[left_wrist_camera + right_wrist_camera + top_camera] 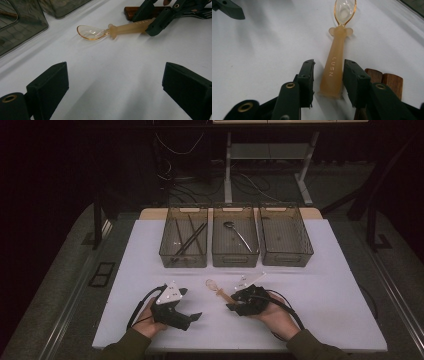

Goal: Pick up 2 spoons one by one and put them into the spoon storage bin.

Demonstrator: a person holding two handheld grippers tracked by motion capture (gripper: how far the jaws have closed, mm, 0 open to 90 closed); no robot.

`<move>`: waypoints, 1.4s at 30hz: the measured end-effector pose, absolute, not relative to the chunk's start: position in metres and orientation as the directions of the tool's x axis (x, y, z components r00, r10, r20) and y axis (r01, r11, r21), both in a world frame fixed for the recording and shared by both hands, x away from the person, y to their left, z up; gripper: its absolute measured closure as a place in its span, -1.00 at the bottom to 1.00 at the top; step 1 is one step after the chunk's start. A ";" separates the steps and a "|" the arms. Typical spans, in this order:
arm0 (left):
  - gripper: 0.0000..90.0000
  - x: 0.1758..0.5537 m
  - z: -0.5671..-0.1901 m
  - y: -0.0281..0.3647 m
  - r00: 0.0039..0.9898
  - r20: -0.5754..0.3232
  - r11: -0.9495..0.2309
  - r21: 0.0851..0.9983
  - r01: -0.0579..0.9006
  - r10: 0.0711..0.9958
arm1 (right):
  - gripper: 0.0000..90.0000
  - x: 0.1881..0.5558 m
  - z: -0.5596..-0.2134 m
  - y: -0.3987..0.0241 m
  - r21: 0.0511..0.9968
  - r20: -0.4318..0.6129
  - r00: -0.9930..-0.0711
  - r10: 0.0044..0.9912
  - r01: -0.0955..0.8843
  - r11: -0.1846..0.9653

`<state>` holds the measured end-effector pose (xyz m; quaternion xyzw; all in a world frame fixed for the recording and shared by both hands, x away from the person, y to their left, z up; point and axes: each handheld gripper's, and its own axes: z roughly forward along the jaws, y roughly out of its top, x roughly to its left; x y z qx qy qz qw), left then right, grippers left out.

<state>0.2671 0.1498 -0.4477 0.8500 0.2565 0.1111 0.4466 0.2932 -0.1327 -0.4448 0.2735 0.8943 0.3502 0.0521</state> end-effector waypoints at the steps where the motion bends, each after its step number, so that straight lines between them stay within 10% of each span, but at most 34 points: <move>1: -0.87 0.267 -0.448 0.150 0.844 -0.040 -0.470 0.816 0.337 0.535 | 0.44 0.292 -0.445 -0.132 0.657 0.085 -0.843 0.531 0.448 0.606; 42: -0.87 0.267 -0.447 0.149 0.845 -0.040 -0.472 0.814 0.337 0.533 | 0.64 0.299 -0.419 -0.158 0.731 0.108 -0.801 0.589 0.465 0.499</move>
